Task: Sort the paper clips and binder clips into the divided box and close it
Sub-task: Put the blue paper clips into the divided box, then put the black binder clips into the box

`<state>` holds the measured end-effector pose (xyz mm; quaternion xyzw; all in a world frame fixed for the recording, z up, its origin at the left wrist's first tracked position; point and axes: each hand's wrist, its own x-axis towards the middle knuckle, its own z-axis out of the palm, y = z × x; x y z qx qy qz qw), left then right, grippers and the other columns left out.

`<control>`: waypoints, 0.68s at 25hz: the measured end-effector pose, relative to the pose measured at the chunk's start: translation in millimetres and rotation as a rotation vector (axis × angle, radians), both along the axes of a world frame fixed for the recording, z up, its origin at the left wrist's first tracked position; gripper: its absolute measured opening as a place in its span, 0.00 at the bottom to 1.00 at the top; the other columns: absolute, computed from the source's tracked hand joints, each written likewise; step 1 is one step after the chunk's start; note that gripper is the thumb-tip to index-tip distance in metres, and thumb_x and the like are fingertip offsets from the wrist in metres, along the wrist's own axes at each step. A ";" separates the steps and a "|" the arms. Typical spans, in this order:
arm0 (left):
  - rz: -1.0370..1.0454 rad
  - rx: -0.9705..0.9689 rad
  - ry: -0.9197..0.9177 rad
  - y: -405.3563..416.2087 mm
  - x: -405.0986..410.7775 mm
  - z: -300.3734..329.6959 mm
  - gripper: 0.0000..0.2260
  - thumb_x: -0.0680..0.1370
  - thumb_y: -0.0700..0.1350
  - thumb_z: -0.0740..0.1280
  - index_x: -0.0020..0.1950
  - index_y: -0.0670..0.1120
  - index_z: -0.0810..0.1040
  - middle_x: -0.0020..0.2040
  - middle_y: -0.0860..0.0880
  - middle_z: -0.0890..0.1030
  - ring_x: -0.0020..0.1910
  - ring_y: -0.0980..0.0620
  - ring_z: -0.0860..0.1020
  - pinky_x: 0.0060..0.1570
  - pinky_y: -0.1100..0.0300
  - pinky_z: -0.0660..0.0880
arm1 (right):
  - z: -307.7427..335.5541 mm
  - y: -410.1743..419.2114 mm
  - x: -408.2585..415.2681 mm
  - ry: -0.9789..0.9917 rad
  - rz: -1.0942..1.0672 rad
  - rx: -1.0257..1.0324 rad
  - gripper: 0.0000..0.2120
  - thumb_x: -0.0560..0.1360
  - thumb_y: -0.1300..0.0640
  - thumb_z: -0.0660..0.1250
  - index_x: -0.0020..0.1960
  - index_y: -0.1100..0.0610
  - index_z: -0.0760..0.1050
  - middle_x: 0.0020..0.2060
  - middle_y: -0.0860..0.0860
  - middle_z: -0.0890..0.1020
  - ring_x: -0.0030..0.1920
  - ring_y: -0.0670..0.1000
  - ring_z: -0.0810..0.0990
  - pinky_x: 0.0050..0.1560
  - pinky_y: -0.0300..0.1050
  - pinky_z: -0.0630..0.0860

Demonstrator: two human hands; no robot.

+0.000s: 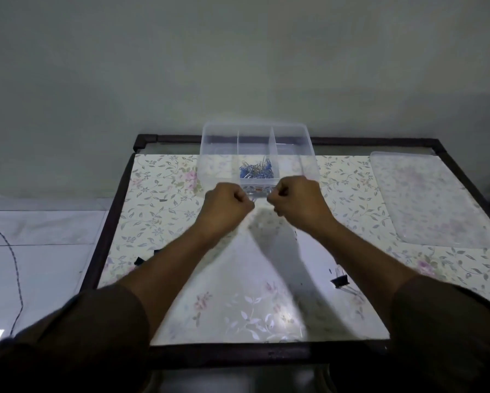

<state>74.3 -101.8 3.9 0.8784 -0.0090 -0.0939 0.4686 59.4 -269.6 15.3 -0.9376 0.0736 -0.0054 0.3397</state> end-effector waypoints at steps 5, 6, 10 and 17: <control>0.104 -0.003 -0.020 -24.3 65.8 12.6 0.07 0.71 0.39 0.69 0.38 0.35 0.80 0.34 0.41 0.80 0.31 0.48 0.75 0.34 0.57 0.73 | 9.0 1.5 58.9 0.001 -0.175 0.278 0.05 0.75 0.62 0.69 0.41 0.62 0.80 0.33 0.57 0.85 0.29 0.50 0.84 0.32 0.41 0.77; 0.102 0.034 -0.022 -27.0 71.8 10.4 0.06 0.71 0.39 0.69 0.37 0.36 0.81 0.34 0.42 0.80 0.32 0.47 0.77 0.35 0.57 0.74 | 5.9 1.3 64.2 0.009 -0.174 0.296 0.04 0.75 0.64 0.68 0.42 0.62 0.81 0.34 0.58 0.85 0.30 0.50 0.84 0.33 0.42 0.79; 0.053 0.115 -0.062 -24.6 78.1 0.4 0.04 0.73 0.40 0.71 0.43 0.40 0.86 0.42 0.43 0.85 0.44 0.44 0.83 0.45 0.54 0.80 | -4.5 -3.2 68.4 0.027 -0.208 0.341 0.04 0.75 0.66 0.70 0.47 0.61 0.83 0.40 0.59 0.86 0.33 0.52 0.87 0.40 0.50 0.85; 0.023 0.154 -0.044 40.4 0.3 14.8 0.08 0.74 0.45 0.71 0.52 0.48 0.82 0.37 0.51 0.81 0.38 0.52 0.80 0.39 0.61 0.75 | -2.7 23.6 -6.4 0.023 0.046 0.222 0.04 0.76 0.59 0.71 0.49 0.57 0.83 0.40 0.52 0.87 0.34 0.47 0.86 0.41 0.44 0.84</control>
